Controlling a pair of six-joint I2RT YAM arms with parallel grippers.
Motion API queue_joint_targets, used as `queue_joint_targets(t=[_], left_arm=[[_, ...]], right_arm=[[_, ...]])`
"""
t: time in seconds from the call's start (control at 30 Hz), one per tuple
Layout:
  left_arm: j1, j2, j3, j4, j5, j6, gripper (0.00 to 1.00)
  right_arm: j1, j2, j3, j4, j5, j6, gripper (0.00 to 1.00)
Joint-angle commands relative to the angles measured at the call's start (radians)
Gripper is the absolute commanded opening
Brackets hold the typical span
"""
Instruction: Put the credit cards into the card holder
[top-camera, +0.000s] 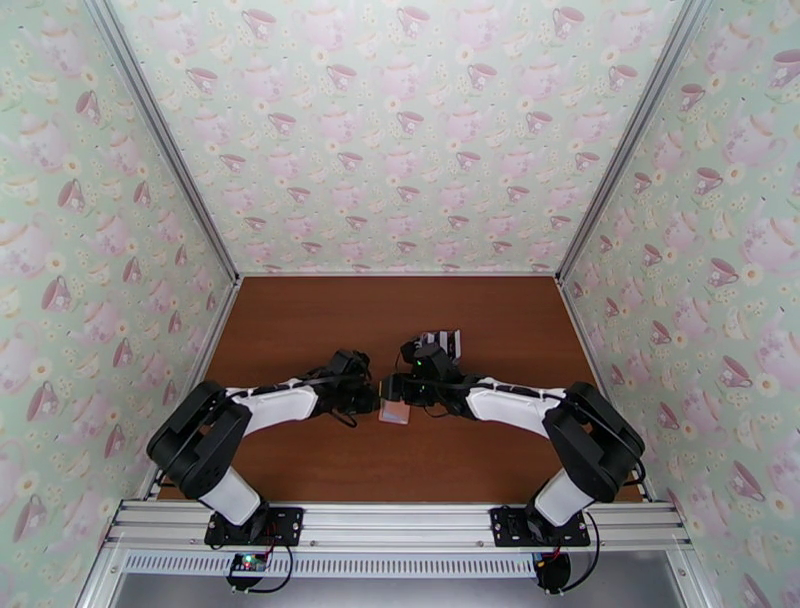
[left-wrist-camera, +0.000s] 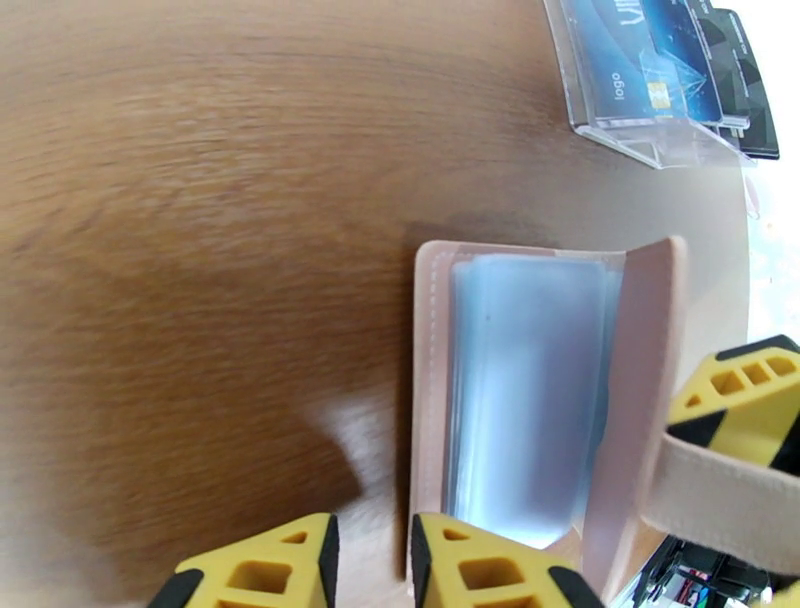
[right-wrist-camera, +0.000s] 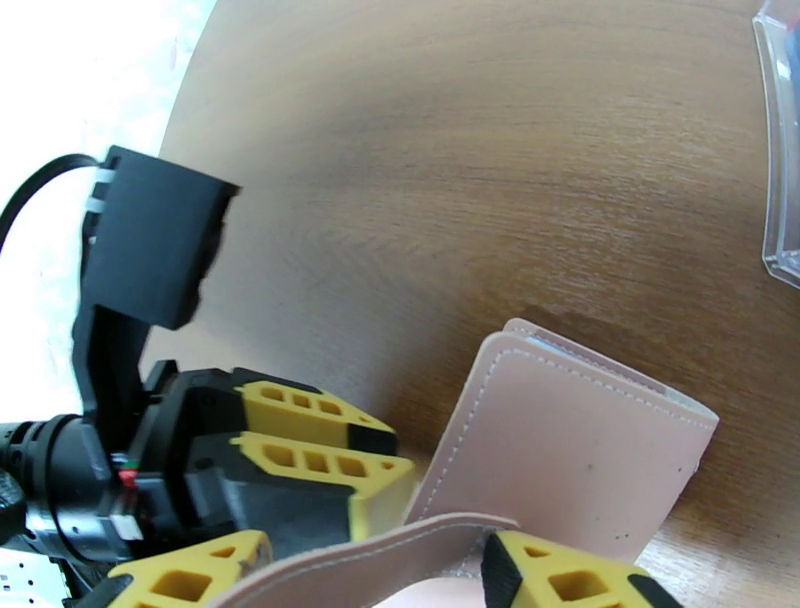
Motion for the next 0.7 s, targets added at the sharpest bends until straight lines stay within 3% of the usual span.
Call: queue_joint_targets(t=[0.0,0.3,0.5,0.67], left_arm=[[0.018,-0.047,-0.023,-0.049,-0.038,0.027,0.27],[0.072,-0.105,-0.072,-0.085,-0.055,0.04,0.27],[0.119,-0.152,-0.086,-0.118,-0.059,0.059,0.27],[0.149,-0.176,-0.077,-0.141,-0.055,0.076,0.27]], right_arm=[[0.009,0.028,-0.002,0.029,-0.028,0.019,0.61],[0.008,0.067,0.005,0.056,-0.058,0.025,0.67],[0.009,0.089,0.006,0.077,-0.076,0.032,0.81],[0.009,0.097,0.005,0.083,-0.079,0.037,0.84]])
